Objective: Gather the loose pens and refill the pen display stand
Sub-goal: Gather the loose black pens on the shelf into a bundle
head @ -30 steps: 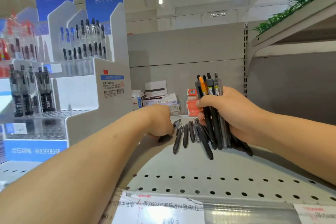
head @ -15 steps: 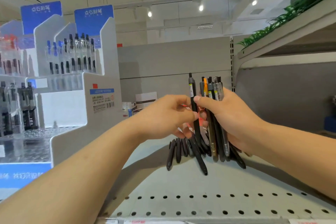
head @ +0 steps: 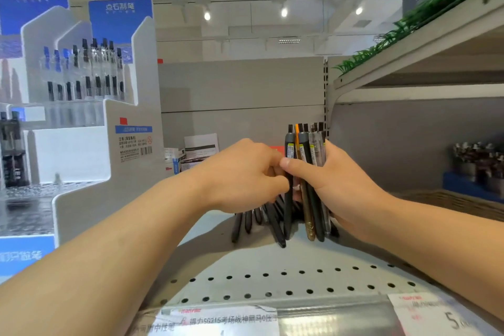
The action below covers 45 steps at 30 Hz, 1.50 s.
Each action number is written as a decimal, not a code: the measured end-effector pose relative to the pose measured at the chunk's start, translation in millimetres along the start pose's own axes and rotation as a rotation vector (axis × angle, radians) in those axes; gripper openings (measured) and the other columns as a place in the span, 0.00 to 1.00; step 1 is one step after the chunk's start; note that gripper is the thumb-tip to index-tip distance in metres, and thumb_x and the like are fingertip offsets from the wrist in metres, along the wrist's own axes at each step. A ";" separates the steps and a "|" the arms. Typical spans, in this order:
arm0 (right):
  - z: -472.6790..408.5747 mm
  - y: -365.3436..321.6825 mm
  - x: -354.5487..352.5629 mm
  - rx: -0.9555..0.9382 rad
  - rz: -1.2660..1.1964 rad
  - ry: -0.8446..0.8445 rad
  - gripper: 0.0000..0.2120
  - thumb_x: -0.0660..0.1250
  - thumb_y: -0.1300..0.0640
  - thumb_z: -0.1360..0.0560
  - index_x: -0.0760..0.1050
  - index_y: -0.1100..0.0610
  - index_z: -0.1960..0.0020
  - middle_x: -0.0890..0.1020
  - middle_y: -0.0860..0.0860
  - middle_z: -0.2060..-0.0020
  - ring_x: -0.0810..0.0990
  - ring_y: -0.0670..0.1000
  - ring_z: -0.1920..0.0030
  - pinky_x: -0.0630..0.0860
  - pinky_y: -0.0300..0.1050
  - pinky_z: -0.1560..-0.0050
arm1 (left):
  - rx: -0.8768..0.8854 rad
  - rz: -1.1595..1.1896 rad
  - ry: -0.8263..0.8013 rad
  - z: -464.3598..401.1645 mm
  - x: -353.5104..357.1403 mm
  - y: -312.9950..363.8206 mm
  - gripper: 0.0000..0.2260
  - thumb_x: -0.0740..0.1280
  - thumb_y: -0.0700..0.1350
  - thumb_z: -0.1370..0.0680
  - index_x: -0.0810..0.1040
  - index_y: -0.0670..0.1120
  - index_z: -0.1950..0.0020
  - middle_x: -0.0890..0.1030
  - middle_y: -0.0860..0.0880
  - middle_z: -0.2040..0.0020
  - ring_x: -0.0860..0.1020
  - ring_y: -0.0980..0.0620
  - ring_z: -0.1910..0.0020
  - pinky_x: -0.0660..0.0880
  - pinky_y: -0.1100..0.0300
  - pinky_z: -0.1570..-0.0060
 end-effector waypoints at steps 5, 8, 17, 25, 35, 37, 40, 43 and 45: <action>9.4 -4.6 -3.6 0.041 0.023 -0.037 0.08 0.71 0.58 0.22 0.76 0.48 0.45 0.87 0.49 0.56 0.87 0.48 0.55 0.83 0.39 0.60 | -0.031 -0.028 0.025 0.3 -2.9 6.1 0.09 0.64 0.43 0.25 0.81 0.52 0.61 0.84 0.55 0.66 0.80 0.60 0.67 0.77 0.56 0.63; 13.8 -13.2 -16.7 0.009 0.038 0.001 0.07 0.68 0.58 0.20 0.75 0.47 0.45 0.86 0.51 0.52 0.86 0.49 0.52 0.83 0.48 0.49 | -0.016 0.037 0.125 -4.4 -6.4 23.3 0.11 0.64 0.41 0.25 0.80 0.53 0.65 0.83 0.56 0.69 0.79 0.60 0.68 0.76 0.57 0.62; 12.9 -40.4 -137.7 -0.020 0.144 0.095 0.07 0.67 0.60 0.19 0.72 0.49 0.50 0.80 0.52 0.63 0.83 0.52 0.62 0.83 0.53 0.56 | 0.033 0.049 0.082 -44.7 30.1 83.8 0.07 0.66 0.50 0.22 0.80 0.56 0.59 0.82 0.61 0.66 0.77 0.66 0.66 0.67 0.69 0.66; 17.7 -8.8 -248.7 0.184 0.925 -0.199 0.11 0.69 0.48 0.21 0.68 0.37 0.44 0.86 0.43 0.64 0.85 0.42 0.66 0.78 0.38 0.67 | 0.106 -0.169 -0.368 -97.0 124.1 146.0 0.17 0.61 0.63 0.20 0.81 0.57 0.39 0.81 0.58 0.40 0.77 0.56 0.41 0.72 0.53 0.36; 8.1 87.6 -275.0 0.372 1.331 -0.741 0.16 0.73 0.59 0.28 0.75 0.45 0.45 0.85 0.46 0.54 0.82 0.49 0.52 0.79 0.48 0.48 | 0.049 -0.158 -0.596 -138.7 177.8 156.2 0.08 0.66 0.52 0.22 0.85 0.54 0.54 0.83 0.61 0.55 0.79 0.59 0.50 0.73 0.58 0.41; -1.6 101.3 -279.0 0.393 1.365 -0.781 0.14 0.73 0.61 0.30 0.76 0.45 0.50 0.85 0.45 0.59 0.83 0.48 0.58 0.80 0.47 0.51 | 0.048 -0.127 -0.606 -138.3 178.5 154.6 0.08 0.66 0.50 0.22 0.85 0.55 0.55 0.84 0.60 0.54 0.79 0.59 0.49 0.73 0.57 0.39; -23.5 117.8 -282.7 0.398 1.398 -0.788 0.13 0.73 0.60 0.28 0.76 0.44 0.50 0.85 0.46 0.55 0.83 0.50 0.53 0.80 0.53 0.43 | 0.054 -0.112 -0.611 -138.6 180.8 155.6 0.10 0.65 0.52 0.25 0.86 0.53 0.54 0.85 0.59 0.53 0.80 0.57 0.48 0.74 0.53 0.38; -44.0 135.8 -282.0 0.382 1.420 -0.796 0.12 0.72 0.58 0.26 0.76 0.47 0.46 0.83 0.49 0.48 0.82 0.54 0.46 0.77 0.56 0.38 | 0.048 -0.097 -0.587 -139.4 180.9 153.8 0.11 0.64 0.53 0.25 0.86 0.54 0.55 0.84 0.59 0.54 0.80 0.56 0.48 0.74 0.53 0.38; -50.2 150.8 -282.4 0.385 1.450 -0.819 0.14 0.72 0.58 0.25 0.75 0.49 0.42 0.82 0.52 0.43 0.80 0.55 0.44 0.76 0.55 0.37 | 0.040 -0.105 -0.596 -139.9 181.0 153.3 0.11 0.64 0.52 0.23 0.86 0.54 0.54 0.84 0.59 0.54 0.79 0.58 0.48 0.74 0.53 0.39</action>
Point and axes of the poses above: each hand's wrist, its own z-axis away from the middle knuckle, its own x-axis out of the palm, y = z × x, the point moved 6 cm from there along -z, towards the middle knuckle
